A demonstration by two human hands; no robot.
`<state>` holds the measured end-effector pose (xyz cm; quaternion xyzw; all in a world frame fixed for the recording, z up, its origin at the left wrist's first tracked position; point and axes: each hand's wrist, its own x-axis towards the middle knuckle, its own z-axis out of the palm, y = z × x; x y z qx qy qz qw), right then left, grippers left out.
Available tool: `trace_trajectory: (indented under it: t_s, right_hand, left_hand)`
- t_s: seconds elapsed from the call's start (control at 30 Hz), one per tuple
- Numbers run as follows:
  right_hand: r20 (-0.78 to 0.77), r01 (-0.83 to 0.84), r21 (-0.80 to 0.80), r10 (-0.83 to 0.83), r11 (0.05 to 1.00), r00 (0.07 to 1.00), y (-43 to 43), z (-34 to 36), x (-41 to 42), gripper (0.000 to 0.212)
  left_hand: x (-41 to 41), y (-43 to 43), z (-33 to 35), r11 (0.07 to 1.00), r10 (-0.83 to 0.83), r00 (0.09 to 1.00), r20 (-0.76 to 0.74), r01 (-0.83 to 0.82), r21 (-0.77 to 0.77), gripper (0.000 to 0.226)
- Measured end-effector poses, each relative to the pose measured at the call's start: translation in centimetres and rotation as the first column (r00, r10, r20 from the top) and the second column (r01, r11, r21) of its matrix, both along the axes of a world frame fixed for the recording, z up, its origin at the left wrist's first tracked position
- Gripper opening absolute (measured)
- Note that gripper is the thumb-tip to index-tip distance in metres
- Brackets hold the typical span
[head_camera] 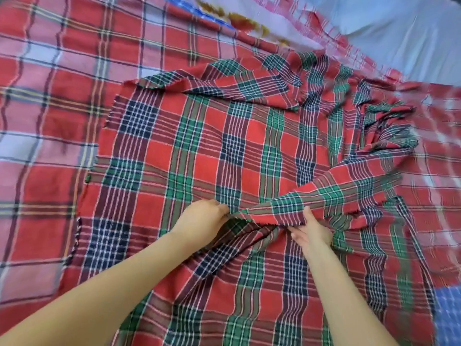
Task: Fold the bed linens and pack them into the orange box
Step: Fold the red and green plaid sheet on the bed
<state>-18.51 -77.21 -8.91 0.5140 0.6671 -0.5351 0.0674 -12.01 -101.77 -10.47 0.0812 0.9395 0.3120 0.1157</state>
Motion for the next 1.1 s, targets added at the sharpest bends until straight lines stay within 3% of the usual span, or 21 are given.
trace_trajectory:
  t_s: [0.17, 0.27, 0.37, 0.5, 0.57, 0.63, 0.7, 0.77, 0.9, 1.0, 1.1]
  right_hand:
    - [-0.023, 0.015, 0.049, -0.014, 0.999, 1.000, 0.3, 1.6, -3.4, 0.020]
    - [-0.085, -0.152, 0.218, 0.174, 0.964, 0.981, -1.6, 4.9, -5.2, 0.030]
    - [-0.244, -0.315, 0.373, 0.420, 0.873, 0.874, -7.6, 9.0, -8.6, 0.038]
    - [-0.442, -0.492, 0.423, 0.647, 0.761, 0.621, -20.5, 11.7, -14.7, 0.051]
    - [-0.406, -0.539, 0.500, 0.733, 0.678, 0.545, -26.8, 11.4, -17.0, 0.051]
    - [-0.303, -0.603, 0.521, 0.792, 0.604, 0.530, -32.1, 9.9, -18.4, 0.034]
    - [-0.232, -0.705, 0.387, 0.802, 0.595, 0.550, -35.5, 7.0, -18.5, 0.010]
    - [-0.059, -0.814, 0.269, 0.852, 0.516, 0.521, -36.1, 3.9, -17.0, 0.027]
    - [0.062, -0.852, 0.318, 0.888, 0.416, 0.456, -31.6, 1.2, -15.2, 0.009]
    - [0.141, -0.686, 0.586, 0.779, 0.431, 0.611, -23.6, 1.8, -16.9, 0.033]
    - [0.201, -0.520, 0.666, 0.543, 0.534, 0.815, -13.2, 1.2, -19.1, 0.039]
  left_hand:
    - [-0.4, -1.4, 1.6, 0.964, 0.188, 0.981, -0.047, -0.175, 0.199, 0.018]
    - [-1.1, -2.8, 3.1, 0.924, 0.312, 0.950, -0.025, -0.298, 0.238, 0.020]
    - [-1.9, -5.7, 4.5, 0.814, 0.531, 0.847, 0.001, -0.511, 0.276, 0.020]
    - [-2.4, -11.4, 5.1, 0.597, 0.783, 0.621, 0.027, -0.764, 0.244, 0.016]
    - [-2.4, -13.6, 4.7, 0.549, 0.827, 0.562, 0.024, -0.816, 0.182, 0.016]
    - [-2.7, -15.4, 3.7, 0.535, 0.842, 0.538, 0.035, -0.842, 0.075, 0.016]
    - [-3.2, -16.8, 2.3, 0.563, 0.826, 0.557, 0.088, -0.822, -0.086, 0.015]
    - [-4.2, -18.0, 1.2, 0.604, 0.797, 0.595, 0.106, -0.778, -0.172, 0.018]
    - [-8.9, -19.8, 0.3, 0.710, 0.684, 0.716, -0.142, -0.697, -0.095, 0.006]
    - [-13.9, -20.1, 0.2, 0.827, 0.510, 0.822, -0.254, -0.549, -0.119, 0.015]
    - [-18.8, -19.4, -0.1, 0.887, 0.362, 0.883, -0.300, -0.425, -0.179, 0.025]
